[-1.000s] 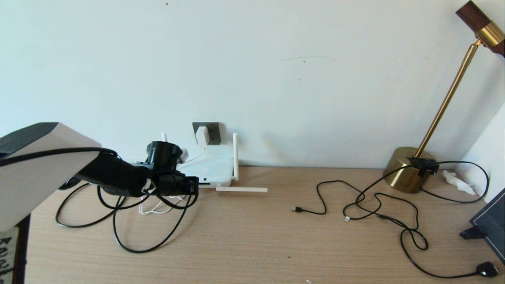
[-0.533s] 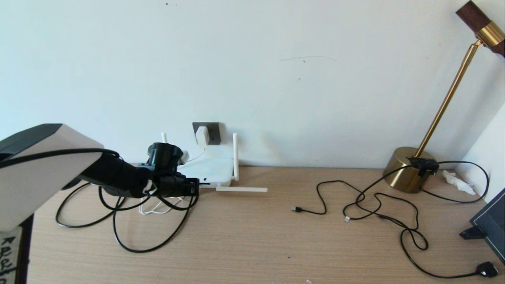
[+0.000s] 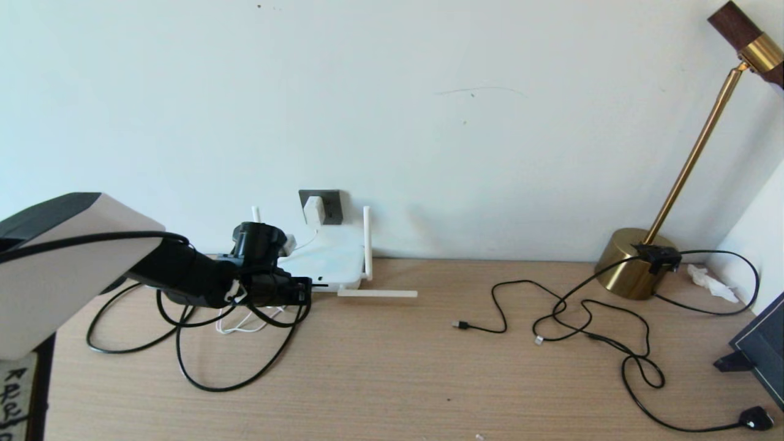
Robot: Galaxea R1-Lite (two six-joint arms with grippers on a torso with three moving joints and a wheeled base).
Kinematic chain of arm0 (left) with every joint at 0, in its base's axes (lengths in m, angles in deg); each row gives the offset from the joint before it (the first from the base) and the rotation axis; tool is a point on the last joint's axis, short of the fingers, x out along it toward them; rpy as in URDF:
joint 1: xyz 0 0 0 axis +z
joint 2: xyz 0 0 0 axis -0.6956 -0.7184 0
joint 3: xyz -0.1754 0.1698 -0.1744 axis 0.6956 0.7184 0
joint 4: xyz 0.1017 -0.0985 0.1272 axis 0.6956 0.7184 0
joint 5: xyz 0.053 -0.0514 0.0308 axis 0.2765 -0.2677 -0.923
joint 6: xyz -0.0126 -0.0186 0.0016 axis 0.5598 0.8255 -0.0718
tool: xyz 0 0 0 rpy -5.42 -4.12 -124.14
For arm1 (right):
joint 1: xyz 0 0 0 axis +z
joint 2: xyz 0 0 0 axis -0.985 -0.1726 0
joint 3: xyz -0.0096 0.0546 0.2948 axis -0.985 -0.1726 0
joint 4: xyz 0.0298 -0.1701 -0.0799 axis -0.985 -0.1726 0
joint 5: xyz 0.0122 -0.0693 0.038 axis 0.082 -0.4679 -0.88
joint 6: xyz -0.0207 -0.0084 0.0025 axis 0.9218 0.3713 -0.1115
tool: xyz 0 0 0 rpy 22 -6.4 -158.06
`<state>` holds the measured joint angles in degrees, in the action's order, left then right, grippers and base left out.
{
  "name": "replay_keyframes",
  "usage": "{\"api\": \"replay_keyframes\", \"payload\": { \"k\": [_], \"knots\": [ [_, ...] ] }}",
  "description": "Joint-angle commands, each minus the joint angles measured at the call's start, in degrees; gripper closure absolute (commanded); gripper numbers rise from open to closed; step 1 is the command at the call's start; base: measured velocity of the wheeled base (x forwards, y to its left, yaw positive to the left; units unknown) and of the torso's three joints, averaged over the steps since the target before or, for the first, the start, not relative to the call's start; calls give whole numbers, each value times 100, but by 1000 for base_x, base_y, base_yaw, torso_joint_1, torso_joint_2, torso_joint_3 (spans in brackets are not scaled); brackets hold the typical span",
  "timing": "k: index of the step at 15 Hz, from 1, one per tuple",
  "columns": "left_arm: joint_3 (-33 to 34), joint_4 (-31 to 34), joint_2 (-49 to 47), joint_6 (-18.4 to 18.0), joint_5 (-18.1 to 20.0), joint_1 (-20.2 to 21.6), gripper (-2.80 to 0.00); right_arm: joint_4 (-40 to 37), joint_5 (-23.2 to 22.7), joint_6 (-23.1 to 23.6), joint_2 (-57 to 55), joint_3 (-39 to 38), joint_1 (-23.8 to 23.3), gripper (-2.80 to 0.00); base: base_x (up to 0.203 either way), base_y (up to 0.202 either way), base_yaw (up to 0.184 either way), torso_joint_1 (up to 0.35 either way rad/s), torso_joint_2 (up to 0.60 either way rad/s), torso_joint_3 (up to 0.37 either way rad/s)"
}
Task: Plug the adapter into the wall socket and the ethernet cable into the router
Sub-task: Plug cable into router interface
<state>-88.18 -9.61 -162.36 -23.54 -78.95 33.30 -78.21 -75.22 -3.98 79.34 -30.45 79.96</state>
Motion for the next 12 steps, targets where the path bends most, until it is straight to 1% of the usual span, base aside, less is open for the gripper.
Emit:
{"api": "replay_keyframes", "payload": {
  "k": [1,12],
  "knots": [
    [-6,-13,8,6,5,-3,0,-1,2,5,-9,0,1,0,0,0,0,0,0,0],
    [111,-5,166,0,5,-74,0,-1,2,5,-9,0,1,0,0,0,0,0,0,0]
  ]
}}
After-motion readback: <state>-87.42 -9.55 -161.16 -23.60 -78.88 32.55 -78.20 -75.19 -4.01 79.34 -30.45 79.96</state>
